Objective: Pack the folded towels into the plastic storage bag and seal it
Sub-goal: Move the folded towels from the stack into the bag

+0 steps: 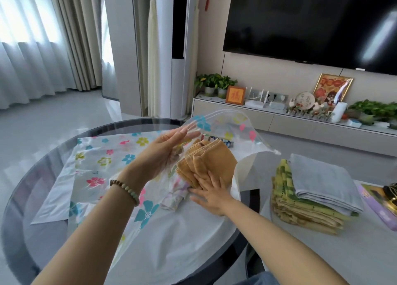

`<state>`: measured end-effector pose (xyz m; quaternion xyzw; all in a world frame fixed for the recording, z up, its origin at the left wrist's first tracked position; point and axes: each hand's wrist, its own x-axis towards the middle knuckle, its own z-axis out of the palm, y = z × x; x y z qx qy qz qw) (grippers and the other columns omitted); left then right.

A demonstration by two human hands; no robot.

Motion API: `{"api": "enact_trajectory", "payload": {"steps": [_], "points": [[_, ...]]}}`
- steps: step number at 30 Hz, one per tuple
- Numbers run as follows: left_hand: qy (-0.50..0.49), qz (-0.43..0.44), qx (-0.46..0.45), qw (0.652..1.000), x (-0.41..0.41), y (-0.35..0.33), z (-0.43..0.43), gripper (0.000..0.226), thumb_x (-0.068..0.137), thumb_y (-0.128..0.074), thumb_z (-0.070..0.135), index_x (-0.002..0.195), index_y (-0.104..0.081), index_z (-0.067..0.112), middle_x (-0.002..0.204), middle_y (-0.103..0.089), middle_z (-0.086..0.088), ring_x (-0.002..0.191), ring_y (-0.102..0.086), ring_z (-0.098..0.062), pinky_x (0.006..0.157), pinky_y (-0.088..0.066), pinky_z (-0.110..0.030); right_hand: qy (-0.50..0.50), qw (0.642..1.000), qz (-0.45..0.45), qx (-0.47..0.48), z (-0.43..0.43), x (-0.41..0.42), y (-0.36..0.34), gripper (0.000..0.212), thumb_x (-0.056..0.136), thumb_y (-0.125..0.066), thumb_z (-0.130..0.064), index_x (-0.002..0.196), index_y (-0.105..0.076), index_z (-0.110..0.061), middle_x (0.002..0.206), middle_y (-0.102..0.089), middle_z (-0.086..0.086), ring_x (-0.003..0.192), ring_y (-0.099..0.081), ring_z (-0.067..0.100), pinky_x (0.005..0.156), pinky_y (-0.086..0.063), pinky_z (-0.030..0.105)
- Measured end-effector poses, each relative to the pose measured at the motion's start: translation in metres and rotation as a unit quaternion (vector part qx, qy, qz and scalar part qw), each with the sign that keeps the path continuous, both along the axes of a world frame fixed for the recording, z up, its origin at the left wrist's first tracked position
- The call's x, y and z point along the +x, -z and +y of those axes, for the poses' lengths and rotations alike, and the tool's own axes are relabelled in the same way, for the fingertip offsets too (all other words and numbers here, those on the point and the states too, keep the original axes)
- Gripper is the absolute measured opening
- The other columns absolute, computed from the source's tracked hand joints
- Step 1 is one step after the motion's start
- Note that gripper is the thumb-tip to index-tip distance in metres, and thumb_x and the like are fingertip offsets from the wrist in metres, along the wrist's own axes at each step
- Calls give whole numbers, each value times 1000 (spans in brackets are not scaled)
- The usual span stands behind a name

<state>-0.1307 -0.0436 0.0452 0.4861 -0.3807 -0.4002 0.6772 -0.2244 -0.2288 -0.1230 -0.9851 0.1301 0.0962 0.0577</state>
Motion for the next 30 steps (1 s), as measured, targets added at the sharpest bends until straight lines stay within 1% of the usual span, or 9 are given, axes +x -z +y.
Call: {"api": "enact_trajectory", "payload": {"steps": [4, 9, 11, 15, 18, 21, 24, 26, 30], "points": [[-5, 20, -17, 1000, 1, -1, -2, 27, 87, -53, 37, 100, -74, 29, 132, -59, 1, 94, -30, 0, 68, -43, -7, 32, 999, 20, -1, -17, 6, -12, 55, 90, -18, -69, 141, -27, -52, 160, 14, -15, 143, 27, 28, 115, 14, 55], [-6, 51, -20, 998, -2, 1, -11, 27, 87, -53, 34, 101, -74, 25, 129, -61, 0, 104, -45, -7, 64, -46, -9, 6, 986, -34, 163, -13, -14, -44, 51, 88, -33, -68, 132, -48, -47, 160, -8, -14, 147, 14, 16, 118, 3, 47], [-8, 55, -11, 998, -7, 3, -17, 27, 87, -53, 34, 101, -74, 25, 121, -67, 3, 86, -70, -5, 54, -52, -12, 21, 961, -31, 275, -13, -31, -66, 54, 85, -41, -69, 129, -54, -41, 159, -11, -15, 147, -4, 11, 118, -10, 41], [-42, 51, -4, 998, -12, 12, -31, 26, 84, -55, 36, 99, -74, 27, 116, -69, 8, 63, -57, -3, 45, -47, -9, 51, 922, -5, 384, -40, -87, -117, 45, 82, -51, -64, 120, -61, -44, 144, -41, -26, 129, -40, -6, 106, -30, 20], [-55, 62, 3, 997, -14, 17, -41, 28, 84, -55, 36, 102, -73, 24, 117, -69, 6, 73, -53, -8, 44, -45, -7, 94, 891, -38, 441, -86, -137, -146, 44, 79, -59, -57, 109, -71, -28, 122, -68, -10, 113, -63, 7, 95, -49, 20], [-77, 62, 16, 995, -15, 22, -49, 35, 84, -55, 37, 111, -68, 18, 117, -69, 7, 71, -52, -5, 42, -39, -8, 177, 881, -133, 418, -140, -178, -161, 58, 59, -72, -68, 91, -76, -19, 107, -75, 3, 101, -70, 18, 89, -55, 26], [-79, 84, 10, 993, -15, 26, -56, 28, 83, -55, 34, 99, -74, 22, 114, -70, 6, 63, -62, 1, 40, -42, -7, 263, 877, -223, 335, -194, -205, -156, 51, 55, -69, -66, 88, -74, -28, 107, -74, 0, 103, -67, 16, 88, -53, 26], [-73, 106, 8, 992, -15, 27, -60, 26, 84, -54, 32, 97, -74, 22, 110, -72, 5, 58, -63, 0, 40, -44, -8, 303, 879, -236, 282, -224, -220, -147, 58, 52, -66, -68, 99, -66, -34, 124, -63, -3, 115, -57, 14, 94, -44, 28], [-77, 106, 14, 991, -15, 30, -68, 29, 85, -51, 31, 98, -75, 20, 103, -74, 7, 46, -57, 0, 38, -42, -8, 369, 883, -168, 235, -256, -231, -131, 105, 43, -64, -80, 135, -43, -33, 149, -36, -3, 138, -33, 19, 106, -33, 37]]}}
